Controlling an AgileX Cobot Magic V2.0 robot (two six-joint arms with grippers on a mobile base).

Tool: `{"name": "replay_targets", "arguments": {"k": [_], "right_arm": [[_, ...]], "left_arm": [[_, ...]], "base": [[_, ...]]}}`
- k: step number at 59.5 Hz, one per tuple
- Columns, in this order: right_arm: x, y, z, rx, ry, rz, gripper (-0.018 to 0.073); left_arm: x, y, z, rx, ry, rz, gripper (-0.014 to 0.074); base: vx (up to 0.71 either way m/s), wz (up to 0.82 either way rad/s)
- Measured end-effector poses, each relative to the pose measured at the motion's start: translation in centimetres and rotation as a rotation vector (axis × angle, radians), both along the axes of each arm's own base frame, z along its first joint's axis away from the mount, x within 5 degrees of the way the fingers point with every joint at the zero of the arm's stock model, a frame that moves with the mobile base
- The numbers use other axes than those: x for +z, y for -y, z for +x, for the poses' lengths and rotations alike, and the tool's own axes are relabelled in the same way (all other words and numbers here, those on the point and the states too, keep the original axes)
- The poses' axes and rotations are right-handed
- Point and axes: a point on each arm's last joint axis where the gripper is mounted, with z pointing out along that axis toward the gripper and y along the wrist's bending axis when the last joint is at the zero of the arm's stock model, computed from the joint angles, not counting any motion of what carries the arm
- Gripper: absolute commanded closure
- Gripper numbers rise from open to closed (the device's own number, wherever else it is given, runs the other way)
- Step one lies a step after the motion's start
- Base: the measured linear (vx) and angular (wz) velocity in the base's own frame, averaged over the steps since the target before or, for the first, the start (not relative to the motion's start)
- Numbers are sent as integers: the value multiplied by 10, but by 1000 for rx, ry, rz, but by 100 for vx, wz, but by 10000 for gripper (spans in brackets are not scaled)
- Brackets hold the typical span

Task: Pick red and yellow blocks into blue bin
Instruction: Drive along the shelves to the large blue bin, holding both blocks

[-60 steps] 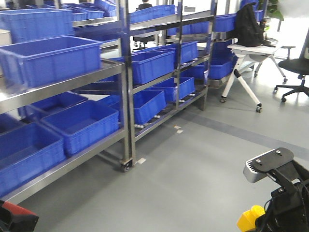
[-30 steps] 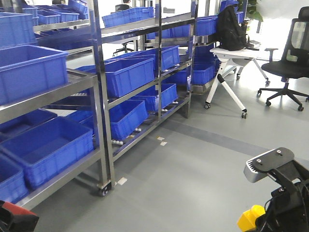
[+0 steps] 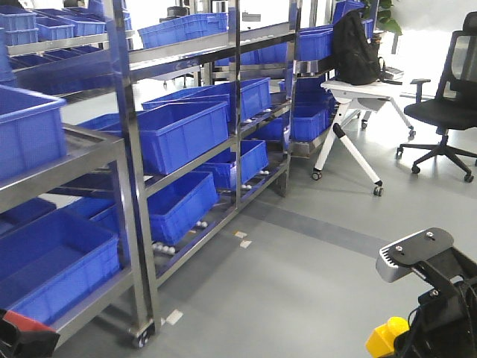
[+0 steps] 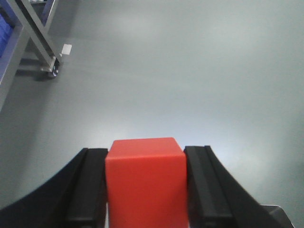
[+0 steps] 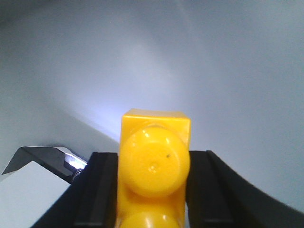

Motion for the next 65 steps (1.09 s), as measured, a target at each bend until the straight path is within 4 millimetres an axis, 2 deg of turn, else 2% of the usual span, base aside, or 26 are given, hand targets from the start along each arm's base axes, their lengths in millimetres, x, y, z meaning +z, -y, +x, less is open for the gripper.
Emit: {"name": "replay_targets", "arguments": {"k": [40,65], "right_arm": [[0,0,0,0,0,0,315],[0,0,0,0,0,-1,315]], "left_arm": [[0,0,0,0,0,0,362],[0,0,0,0,0,0,362]], "base": [[43,-14],[38,9]]}}
